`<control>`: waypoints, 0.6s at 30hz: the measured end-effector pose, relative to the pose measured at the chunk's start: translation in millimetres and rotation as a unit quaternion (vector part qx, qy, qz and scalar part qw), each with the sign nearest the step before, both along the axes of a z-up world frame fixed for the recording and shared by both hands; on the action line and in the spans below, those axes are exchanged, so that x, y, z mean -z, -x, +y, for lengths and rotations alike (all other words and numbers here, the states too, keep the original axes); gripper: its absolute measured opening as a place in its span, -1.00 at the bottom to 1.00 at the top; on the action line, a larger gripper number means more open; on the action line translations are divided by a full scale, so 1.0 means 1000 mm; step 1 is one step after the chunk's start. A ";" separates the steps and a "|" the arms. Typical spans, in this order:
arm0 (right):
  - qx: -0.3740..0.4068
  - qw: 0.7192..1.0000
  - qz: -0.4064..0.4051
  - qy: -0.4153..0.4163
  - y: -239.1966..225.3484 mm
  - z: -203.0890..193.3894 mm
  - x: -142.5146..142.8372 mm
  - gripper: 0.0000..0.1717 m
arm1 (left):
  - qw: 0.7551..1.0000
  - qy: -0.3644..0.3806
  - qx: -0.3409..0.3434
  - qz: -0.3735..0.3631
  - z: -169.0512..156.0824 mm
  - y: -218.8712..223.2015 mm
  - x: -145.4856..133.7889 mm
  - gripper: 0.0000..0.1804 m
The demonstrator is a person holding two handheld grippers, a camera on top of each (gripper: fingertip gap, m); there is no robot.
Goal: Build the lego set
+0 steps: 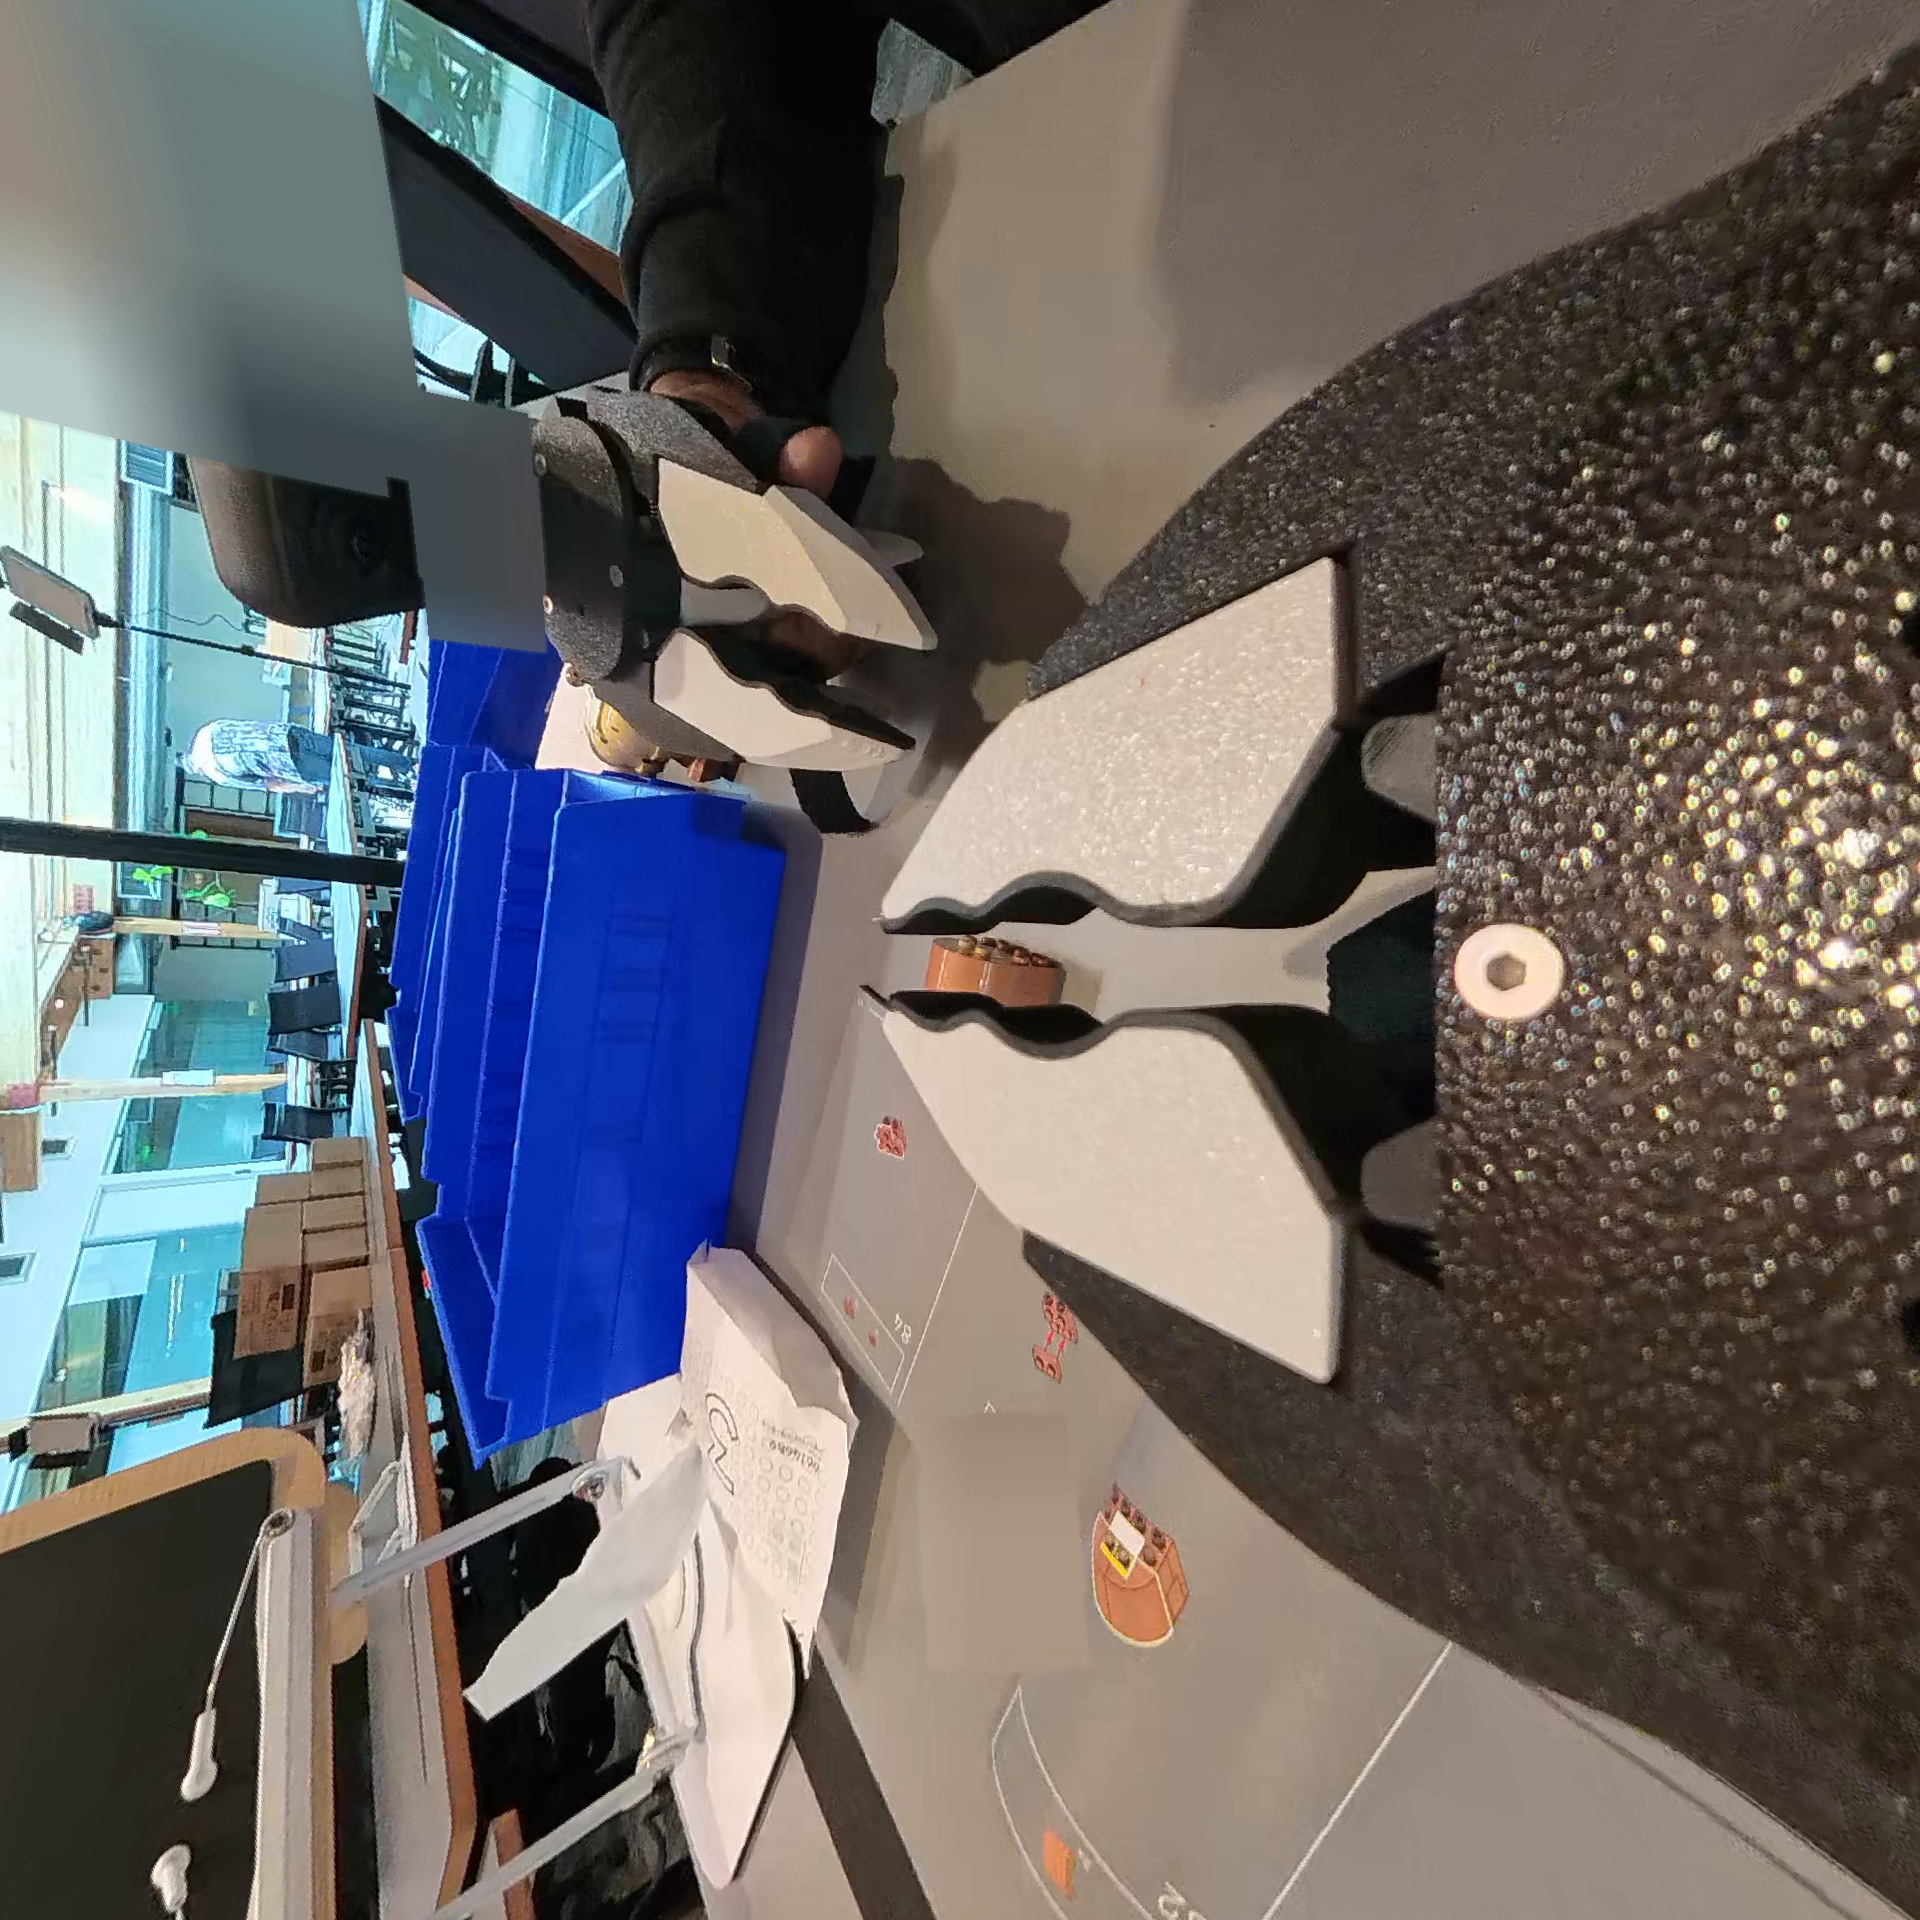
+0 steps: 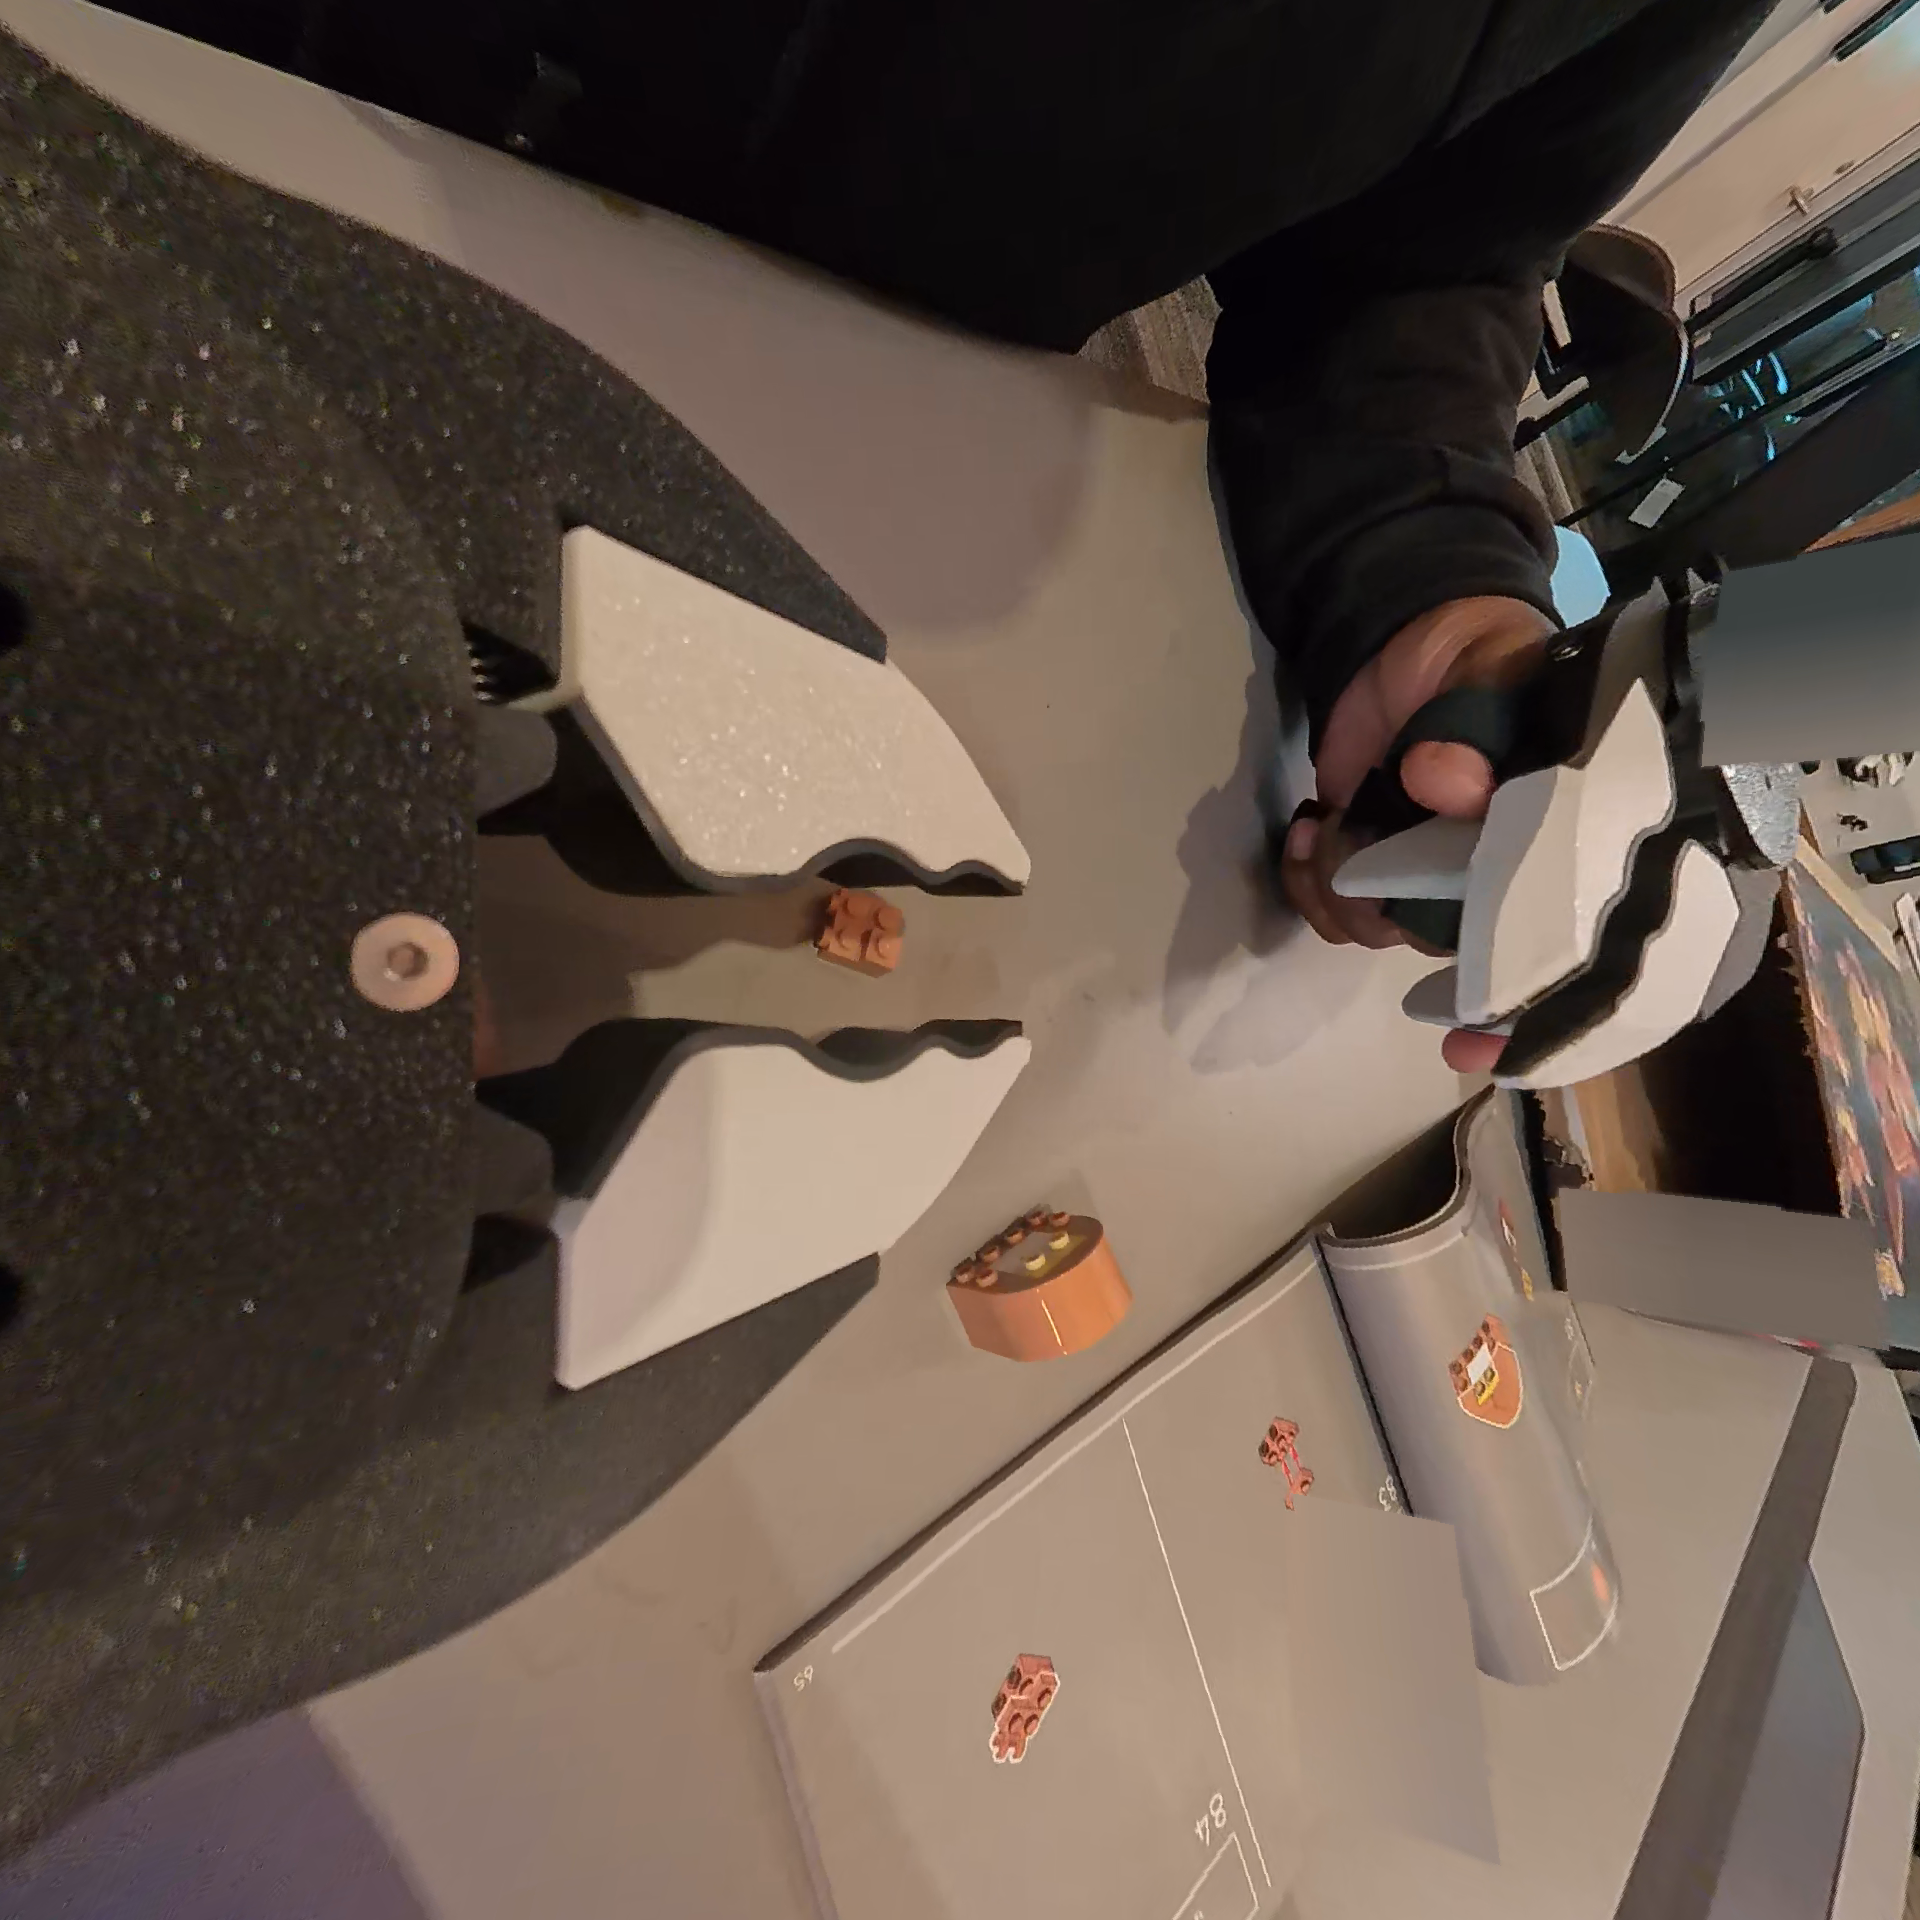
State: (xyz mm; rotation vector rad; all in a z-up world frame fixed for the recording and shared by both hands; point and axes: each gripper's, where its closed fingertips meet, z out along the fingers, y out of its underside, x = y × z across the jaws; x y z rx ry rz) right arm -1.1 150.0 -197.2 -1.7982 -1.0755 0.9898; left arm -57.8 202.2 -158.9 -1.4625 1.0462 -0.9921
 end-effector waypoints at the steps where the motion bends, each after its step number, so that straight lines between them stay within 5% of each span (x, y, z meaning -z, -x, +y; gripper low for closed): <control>1: -0.001 1.000 -0.002 0.000 0.000 0.000 0.000 -0.74 | 1.000 -0.002 0.000 0.002 0.000 0.000 0.000 -0.89; 18: 0.009 1.000 -0.008 0.014 -0.001 0.003 0.004 -0.77 | 1.000 -0.015 -0.010 0.012 0.000 -0.001 0.002 -0.89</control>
